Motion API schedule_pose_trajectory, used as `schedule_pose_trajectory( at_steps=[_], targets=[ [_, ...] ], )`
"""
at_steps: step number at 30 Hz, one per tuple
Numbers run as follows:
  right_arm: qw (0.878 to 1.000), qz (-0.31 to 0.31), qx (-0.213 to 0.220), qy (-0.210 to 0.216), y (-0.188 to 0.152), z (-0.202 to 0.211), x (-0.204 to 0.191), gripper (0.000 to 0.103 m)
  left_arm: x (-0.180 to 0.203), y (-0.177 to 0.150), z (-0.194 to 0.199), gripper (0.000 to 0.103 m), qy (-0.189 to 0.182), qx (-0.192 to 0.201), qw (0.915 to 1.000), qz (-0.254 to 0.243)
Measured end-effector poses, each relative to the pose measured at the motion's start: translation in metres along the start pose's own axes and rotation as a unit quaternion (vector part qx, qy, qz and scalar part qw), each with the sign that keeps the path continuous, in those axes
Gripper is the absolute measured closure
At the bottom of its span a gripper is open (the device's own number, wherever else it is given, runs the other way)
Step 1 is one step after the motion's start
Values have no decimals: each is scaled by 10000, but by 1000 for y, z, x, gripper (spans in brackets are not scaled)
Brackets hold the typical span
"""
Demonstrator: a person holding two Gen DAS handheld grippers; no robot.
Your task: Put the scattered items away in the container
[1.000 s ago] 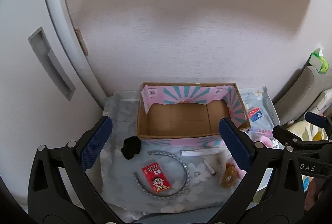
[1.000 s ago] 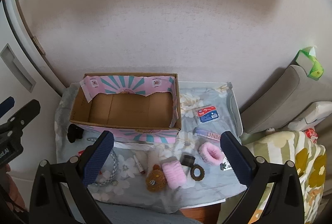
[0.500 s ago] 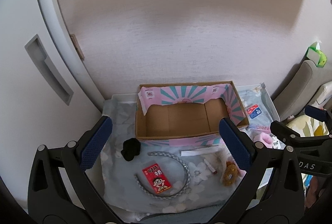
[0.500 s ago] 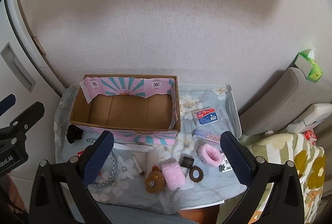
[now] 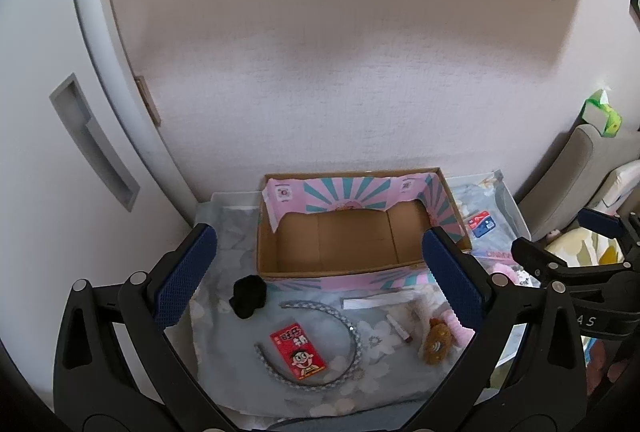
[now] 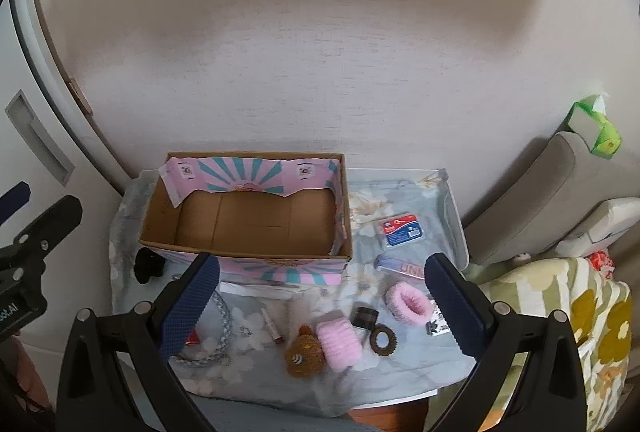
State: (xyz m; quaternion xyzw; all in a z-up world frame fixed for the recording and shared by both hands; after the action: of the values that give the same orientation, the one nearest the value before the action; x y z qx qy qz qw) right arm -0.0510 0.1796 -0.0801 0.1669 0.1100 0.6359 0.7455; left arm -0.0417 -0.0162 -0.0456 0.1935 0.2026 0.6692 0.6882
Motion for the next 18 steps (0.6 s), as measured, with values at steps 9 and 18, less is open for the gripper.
schedule_pose_trajectory(
  at_steps=[9,18],
  targets=[
    [9999,-9,-127,43,-7,-8,1,0,-4,-6,-3,1,-125,-20,9999,35],
    [9988,-89,305,363,-8,-5,23,0,-34,-19,-8,1,-70,1,9999,150]
  ],
)
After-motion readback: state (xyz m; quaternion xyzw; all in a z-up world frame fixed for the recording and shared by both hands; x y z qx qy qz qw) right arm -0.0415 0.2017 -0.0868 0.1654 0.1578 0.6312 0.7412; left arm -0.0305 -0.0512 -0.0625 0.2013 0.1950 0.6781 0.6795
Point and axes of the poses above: each gripper's, at about its wrist camera, not at the fingertips, and z roughly against the way its jaws point, x to its right, y to its top, the point moved 9 cm from there along -z, roughly the way its jaws point, and after that the axes turned 11 degrees about -x, right-handed, at the moved point
